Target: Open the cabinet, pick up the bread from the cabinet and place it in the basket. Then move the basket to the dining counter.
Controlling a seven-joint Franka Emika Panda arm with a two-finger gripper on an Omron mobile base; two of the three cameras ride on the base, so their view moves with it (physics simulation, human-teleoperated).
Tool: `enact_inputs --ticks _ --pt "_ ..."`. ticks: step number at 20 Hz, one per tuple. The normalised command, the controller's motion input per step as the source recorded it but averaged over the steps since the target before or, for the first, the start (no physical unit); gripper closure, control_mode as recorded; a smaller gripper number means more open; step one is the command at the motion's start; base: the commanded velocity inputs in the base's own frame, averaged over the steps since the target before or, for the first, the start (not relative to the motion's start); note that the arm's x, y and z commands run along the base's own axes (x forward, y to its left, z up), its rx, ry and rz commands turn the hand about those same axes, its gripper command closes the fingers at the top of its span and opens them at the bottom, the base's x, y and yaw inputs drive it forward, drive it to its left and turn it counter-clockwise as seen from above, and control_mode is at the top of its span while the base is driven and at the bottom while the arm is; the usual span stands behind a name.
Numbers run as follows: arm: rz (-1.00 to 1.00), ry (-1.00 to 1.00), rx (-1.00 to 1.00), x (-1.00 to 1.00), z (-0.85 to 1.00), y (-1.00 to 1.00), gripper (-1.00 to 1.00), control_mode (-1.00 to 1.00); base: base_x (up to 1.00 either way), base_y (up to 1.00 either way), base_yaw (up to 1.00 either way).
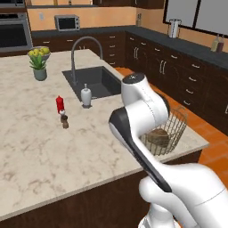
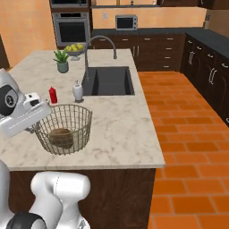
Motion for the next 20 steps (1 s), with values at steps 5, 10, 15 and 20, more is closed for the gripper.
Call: enact_inputs --ticks 5,10,15,20 --pt "0.0 0.0 0.0 0.92 -0.33 0.12 1.0 -1.0 0.0 0.0 0.0" --pt "0.0 0.0 0.0 1.0 -0.53 0.0 1.0 -1.0 0.0 0.0 0.0" --pt "0.0 0.0 0.0 0.96 -0.62 0.02 1.0 -1.0 0.0 0.0 0.0" --pt "0.0 0.0 0.0 0.66 -0.62 0.14 1.0 -1.0 0.0 0.0 0.0"
